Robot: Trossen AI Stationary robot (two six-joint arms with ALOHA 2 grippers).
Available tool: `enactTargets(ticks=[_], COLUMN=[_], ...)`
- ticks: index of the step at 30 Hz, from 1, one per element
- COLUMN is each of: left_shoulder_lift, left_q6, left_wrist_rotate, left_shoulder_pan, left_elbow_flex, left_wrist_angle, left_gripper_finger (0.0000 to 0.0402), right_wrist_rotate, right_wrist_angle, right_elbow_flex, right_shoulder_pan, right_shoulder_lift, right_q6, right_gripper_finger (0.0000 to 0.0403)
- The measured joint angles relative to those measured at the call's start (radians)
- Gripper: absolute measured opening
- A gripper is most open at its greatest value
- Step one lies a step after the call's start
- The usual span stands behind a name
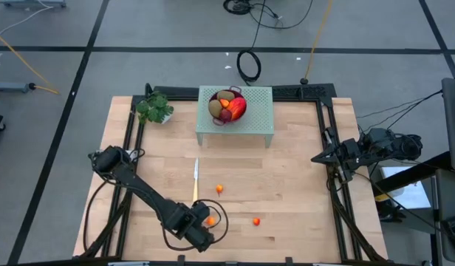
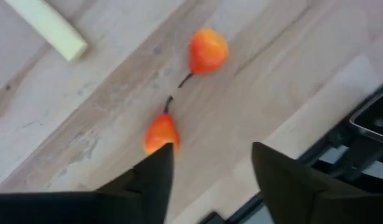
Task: Pick & Place Fruit
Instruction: Put the pear into the strainer bowl on the shelf
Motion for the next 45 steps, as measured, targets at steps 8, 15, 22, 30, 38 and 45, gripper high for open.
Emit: enactTargets(ticks=[8, 15, 22, 30, 38, 45], left_shoulder_lift=[0.0, 0.0, 0.0, 0.001, 0.036, 0.101], left_q6=[0.007, 0.017, 0.023, 0.12, 0.143, 0.147], left_wrist_rotate=[0.033, 0.036, 0.037, 0.037, 0.06, 0.156], left_shoulder_pan=[0.001, 0.0, -0.007, -0.007, -0.007, -0.007], left_elbow_flex=[-0.038, -0.061, -0.108, -0.125, -0.126, -0.126], left_wrist_angle=[-0.003, -0.002, 0.0, 0.074, 0.073, 0.06], left_gripper_finger=[0.0306, 0.0305, 0.0284, 0.028, 0.028, 0.028], right_wrist_rotate=[0.0, 0.0, 0.0, 0.0, 0.0, 0.0], right_wrist_angle=[0.0, 0.0, 0.0, 0.0, -0.001, -0.001], right_elbow_flex=[0.0, 0.0, 0.0, 0.0, 0.0, 0.001], right_shoulder_pan=[0.0, 0.0, 0.0, 0.0, 0.0, 0.0], right_shoulder_lift=[0.0, 0.0, 0.0, 0.0, 0.0, 0.0], right_q6=[0.0, 0.0, 0.0, 0.0, 0.0, 0.0], right_gripper_finger=[0.0, 0.0, 0.0, 0.0, 0.0, 0.0])
